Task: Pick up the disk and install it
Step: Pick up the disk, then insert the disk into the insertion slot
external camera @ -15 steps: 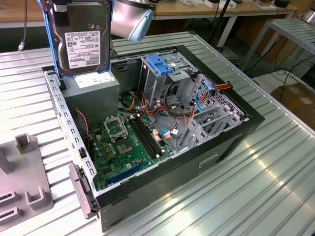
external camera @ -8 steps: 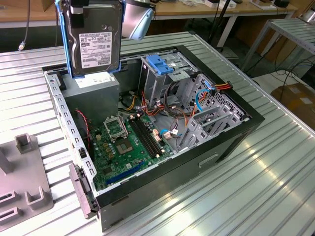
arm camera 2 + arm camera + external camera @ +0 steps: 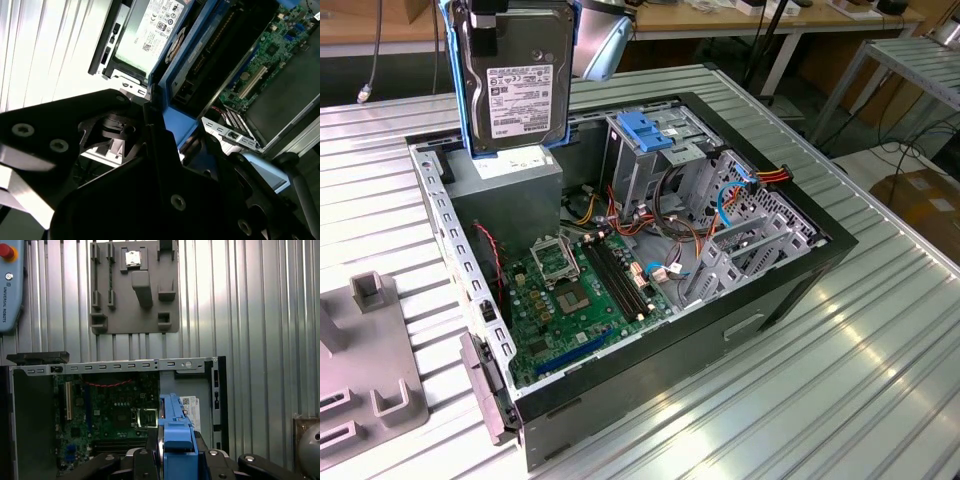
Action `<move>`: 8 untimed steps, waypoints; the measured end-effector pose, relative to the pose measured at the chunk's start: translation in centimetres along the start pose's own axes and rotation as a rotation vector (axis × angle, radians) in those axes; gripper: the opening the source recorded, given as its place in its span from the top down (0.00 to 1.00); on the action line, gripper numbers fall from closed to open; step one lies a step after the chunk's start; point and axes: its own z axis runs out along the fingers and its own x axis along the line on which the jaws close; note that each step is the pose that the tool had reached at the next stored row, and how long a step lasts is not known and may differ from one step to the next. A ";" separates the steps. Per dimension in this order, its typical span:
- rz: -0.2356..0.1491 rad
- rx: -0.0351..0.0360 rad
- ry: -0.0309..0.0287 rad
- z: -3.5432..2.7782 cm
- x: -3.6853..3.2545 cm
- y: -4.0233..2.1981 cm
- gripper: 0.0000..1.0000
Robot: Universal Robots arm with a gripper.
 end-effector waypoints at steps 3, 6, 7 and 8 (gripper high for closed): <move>0.000 0.0000 -0.0001 0.00 0.00 -0.01 0.63; 0.000 0.0001 -0.0001 0.00 0.02 -0.02 0.63; 0.000 0.0000 -0.0001 0.00 0.10 -0.03 0.63; 0.000 0.0000 -0.0001 0.01 0.23 -0.05 0.63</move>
